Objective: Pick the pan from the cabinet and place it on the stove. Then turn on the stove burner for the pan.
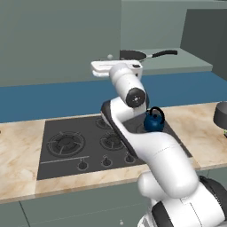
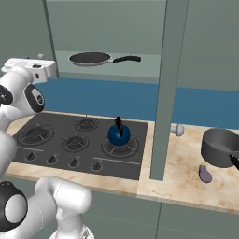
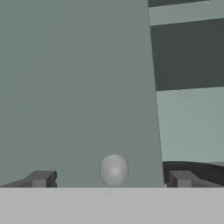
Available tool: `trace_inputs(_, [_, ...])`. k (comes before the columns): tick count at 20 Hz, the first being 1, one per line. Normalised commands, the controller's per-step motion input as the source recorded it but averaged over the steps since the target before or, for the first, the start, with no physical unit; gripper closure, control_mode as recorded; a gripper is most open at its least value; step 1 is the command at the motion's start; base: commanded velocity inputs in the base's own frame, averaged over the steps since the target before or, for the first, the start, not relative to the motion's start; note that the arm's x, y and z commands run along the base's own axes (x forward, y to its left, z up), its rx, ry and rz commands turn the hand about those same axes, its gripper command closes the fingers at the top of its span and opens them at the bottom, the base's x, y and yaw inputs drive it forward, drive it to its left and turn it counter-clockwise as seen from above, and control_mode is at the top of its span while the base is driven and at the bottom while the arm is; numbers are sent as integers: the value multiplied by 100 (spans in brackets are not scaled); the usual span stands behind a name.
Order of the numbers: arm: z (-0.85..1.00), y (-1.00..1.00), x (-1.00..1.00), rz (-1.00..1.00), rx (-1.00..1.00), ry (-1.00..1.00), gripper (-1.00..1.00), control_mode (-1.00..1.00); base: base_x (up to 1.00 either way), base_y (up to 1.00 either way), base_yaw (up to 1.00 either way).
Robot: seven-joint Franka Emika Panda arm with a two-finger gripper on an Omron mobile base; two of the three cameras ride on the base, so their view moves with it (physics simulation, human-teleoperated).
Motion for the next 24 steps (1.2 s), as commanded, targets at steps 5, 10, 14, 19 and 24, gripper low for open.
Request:
trace_inputs(5, [0,0,17,0,6,-2,-100,-100,0,0,0])
trace_inputs(10, [0,0,19,0,6,-1,-100,-100,0,0,0])
trace_inputs(14, [0,0,24,0,5,0,-100,-100,0,0,0])
trace_inputs(19, [0,4,25,0,3,0,-100,-100,0,0,0])
trace_inputs(24, [0,12,20,0,0,0,-100,-100,0,0,0])
